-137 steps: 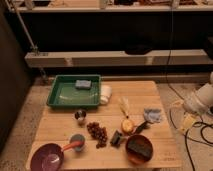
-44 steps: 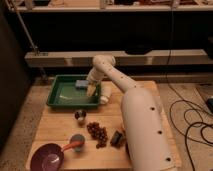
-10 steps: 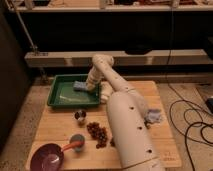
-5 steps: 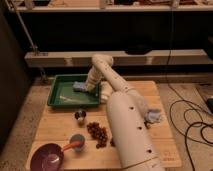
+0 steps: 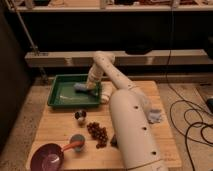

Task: Wipe tray with sponge

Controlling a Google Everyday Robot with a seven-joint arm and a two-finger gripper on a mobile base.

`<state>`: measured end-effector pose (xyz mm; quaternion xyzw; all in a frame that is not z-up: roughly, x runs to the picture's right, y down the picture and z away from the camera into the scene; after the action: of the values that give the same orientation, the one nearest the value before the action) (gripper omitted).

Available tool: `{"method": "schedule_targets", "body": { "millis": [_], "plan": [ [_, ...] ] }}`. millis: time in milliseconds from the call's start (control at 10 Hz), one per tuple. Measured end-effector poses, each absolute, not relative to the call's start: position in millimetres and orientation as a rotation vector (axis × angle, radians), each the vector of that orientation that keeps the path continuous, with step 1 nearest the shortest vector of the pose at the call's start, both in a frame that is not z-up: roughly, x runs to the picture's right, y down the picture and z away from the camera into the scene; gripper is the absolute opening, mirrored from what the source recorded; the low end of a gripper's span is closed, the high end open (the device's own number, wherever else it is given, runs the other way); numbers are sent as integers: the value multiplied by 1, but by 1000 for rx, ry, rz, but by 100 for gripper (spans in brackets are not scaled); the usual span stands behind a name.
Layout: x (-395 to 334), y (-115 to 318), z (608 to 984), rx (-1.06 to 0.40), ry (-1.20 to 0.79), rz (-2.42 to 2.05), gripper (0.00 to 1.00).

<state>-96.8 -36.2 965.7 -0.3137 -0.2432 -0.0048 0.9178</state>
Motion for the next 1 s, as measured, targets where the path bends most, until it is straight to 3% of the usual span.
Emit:
{"method": "schedule_targets", "body": {
  "millis": [400,1000],
  "plan": [
    [-76,-45,897,-646,-576,-108,0],
    [-75,-15,866,-632,-652,-160,0]
  ]
}}
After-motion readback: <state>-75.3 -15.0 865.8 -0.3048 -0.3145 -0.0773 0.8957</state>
